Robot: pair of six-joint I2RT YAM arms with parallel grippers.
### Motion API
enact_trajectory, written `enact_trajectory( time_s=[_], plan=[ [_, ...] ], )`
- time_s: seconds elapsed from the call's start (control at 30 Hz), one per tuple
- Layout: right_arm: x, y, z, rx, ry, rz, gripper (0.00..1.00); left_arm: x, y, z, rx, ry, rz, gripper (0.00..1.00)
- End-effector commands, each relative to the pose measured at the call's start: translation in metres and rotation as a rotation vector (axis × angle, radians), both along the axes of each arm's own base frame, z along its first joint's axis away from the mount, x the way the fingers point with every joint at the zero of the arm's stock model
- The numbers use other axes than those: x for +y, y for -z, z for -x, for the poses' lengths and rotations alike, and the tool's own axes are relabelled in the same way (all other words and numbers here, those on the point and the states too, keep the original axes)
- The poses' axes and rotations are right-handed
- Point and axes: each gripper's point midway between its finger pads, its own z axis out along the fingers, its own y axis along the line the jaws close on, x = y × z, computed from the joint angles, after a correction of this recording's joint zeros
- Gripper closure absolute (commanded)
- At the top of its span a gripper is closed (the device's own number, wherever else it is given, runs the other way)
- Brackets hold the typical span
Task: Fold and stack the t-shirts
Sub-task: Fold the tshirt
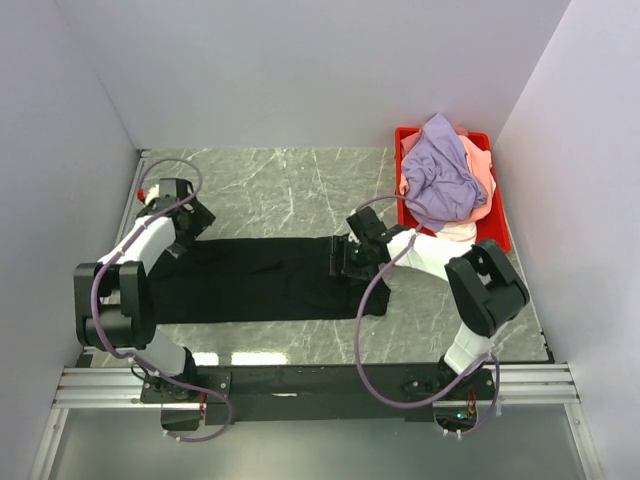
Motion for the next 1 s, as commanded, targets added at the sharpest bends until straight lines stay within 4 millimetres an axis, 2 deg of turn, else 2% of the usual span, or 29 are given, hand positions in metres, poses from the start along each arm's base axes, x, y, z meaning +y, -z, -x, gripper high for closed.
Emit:
enact_trajectory(
  time_s=[0.0, 0.03, 0.07, 0.13, 0.17, 0.23, 0.27, 0.3, 0.33, 0.37, 0.4, 0.43, 0.5, 0.53, 0.6, 0.63, 0.67, 0.7, 0.73, 0.77, 0.83, 0.87, 0.93, 0.97],
  plan=[
    [0.003, 0.005, -0.026, -0.033, 0.015, -0.005, 0.16, -0.012, 0.015, 0.008, 0.035, 0.029, 0.004, 0.01],
    [0.001, 0.007, -0.035, -0.036, 0.033, 0.009, 0.16, -0.015, 0.020, 0.011, 0.048, 0.034, -0.001, 0.01],
    [-0.008, 0.021, -0.040, -0.005, 0.057, 0.039, 0.16, -0.016, 0.024, 0.014, 0.057, 0.034, -0.003, 0.01],
    [-0.013, 0.025, -0.054, 0.001, 0.070, 0.064, 0.16, -0.017, 0.032, 0.018, 0.079, 0.040, -0.002, 0.01],
    [-0.023, 0.035, -0.062, 0.020, 0.089, 0.088, 0.16, -0.018, 0.035, 0.020, 0.089, 0.042, -0.002, 0.01],
    [-0.033, 0.040, -0.072, 0.034, 0.093, 0.119, 0.16, -0.025, 0.040, 0.025, 0.120, 0.045, -0.004, 0.01],
    [-0.031, 0.040, -0.086, 0.031, 0.093, 0.114, 0.16, -0.029, 0.040, 0.025, 0.115, 0.055, -0.003, 0.01],
    [-0.040, 0.040, -0.094, 0.039, 0.106, 0.123, 0.16, -0.034, 0.040, 0.025, 0.111, 0.070, -0.003, 0.01],
    [-0.038, 0.031, -0.113, 0.011, 0.116, 0.112, 0.16, -0.041, 0.043, 0.029, 0.118, 0.090, -0.003, 0.01],
    [-0.042, 0.040, -0.119, 0.035, 0.117, 0.125, 0.16, -0.043, 0.045, 0.031, 0.124, 0.098, -0.001, 0.01],
    [-0.050, 0.039, -0.126, 0.050, 0.122, 0.136, 0.16, -0.046, 0.048, 0.034, 0.140, 0.095, 0.002, 0.01],
    [-0.047, 0.028, -0.145, 0.011, 0.126, 0.127, 0.16, -0.051, 0.052, 0.039, 0.154, 0.106, 0.001, 0.00],
    [-0.049, 0.034, -0.152, 0.040, 0.110, 0.146, 0.16, -0.060, 0.055, 0.044, 0.163, 0.121, 0.015, 0.00],
    [-0.044, 0.023, -0.167, 0.009, 0.110, 0.132, 0.16, -0.068, 0.060, 0.051, 0.176, 0.144, 0.016, 0.00],
    [-0.043, 0.033, -0.172, 0.033, 0.099, 0.146, 0.16, -0.078, 0.060, 0.058, 0.175, 0.151, 0.033, 0.01],
    [-0.041, 0.024, -0.187, 0.007, 0.105, 0.138, 0.16, -0.086, 0.064, 0.068, 0.189, 0.169, 0.036, 0.01],
    [-0.042, 0.037, -0.189, 0.032, 0.107, 0.153, 0.16, -0.092, 0.062, 0.071, 0.179, 0.177, 0.045, 0.01],
    [-0.043, 0.040, -0.191, 0.048, 0.106, 0.161, 0.16, -0.097, 0.063, 0.075, 0.178, 0.175, 0.063, 0.01],
    [-0.039, 0.031, -0.204, 0.022, 0.109, 0.150, 0.16, -0.105, 0.068, 0.086, 0.194, 0.189, 0.067, 0.01],
    [-0.040, 0.042, -0.206, 0.040, 0.113, 0.162, 0.16, -0.111, 0.066, 0.090, 0.182, 0.193, 0.078, 0.01],
    [-0.034, 0.035, -0.220, 0.019, 0.117, 0.141, 0.16, -0.127, 0.072, 0.103, 0.189, 0.215, 0.113, 0.01],
    [-0.030, 0.040, -0.221, 0.029, 0.113, 0.129, 0.16, -0.135, 0.071, 0.105, 0.173, 0.228, 0.132, 0.01],
    [-0.021, 0.033, -0.231, 0.012, 0.111, 0.093, 0.16, -0.153, 0.077, 0.118, 0.190, 0.257, 0.170, 0.00],
    [-0.017, 0.036, -0.233, 0.018, 0.112, 0.074, 0.16, -0.160, 0.079, 0.121, 0.196, 0.258, 0.184, 0.01]
  ],
)
